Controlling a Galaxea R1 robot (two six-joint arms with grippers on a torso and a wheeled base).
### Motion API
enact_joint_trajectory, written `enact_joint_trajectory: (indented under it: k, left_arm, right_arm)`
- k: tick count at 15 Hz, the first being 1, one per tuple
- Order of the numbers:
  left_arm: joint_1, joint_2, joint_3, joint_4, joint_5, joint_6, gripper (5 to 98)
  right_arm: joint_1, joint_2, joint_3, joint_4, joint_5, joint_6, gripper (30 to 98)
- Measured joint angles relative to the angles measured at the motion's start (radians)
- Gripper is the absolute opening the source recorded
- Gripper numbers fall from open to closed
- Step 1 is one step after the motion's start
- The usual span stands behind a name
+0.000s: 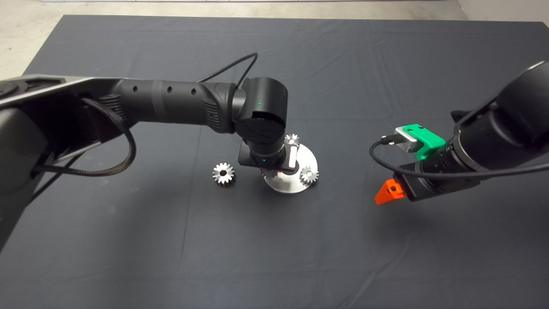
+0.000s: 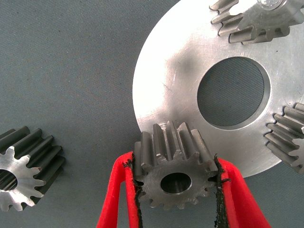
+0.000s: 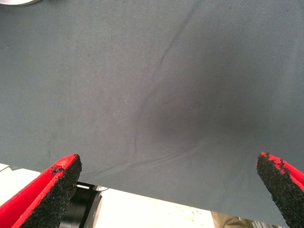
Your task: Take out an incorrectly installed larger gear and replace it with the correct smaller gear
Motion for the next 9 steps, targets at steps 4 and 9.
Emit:
enact_joint_trajectory:
  k: [4,9]
  left_arm:
    - [0.002,0.003,-0.013,-0.001,-0.002,0.004,24.4]
    - [0.002,0.005,-0.018,-0.004,-0.001,0.005,24.9]
  right_arm:
    - [0.0,0.0,0.0,0.0,-0.001,0.0,97.7]
    - [0.0,0.0,0.0,0.0,-0.001,0.0,97.7]
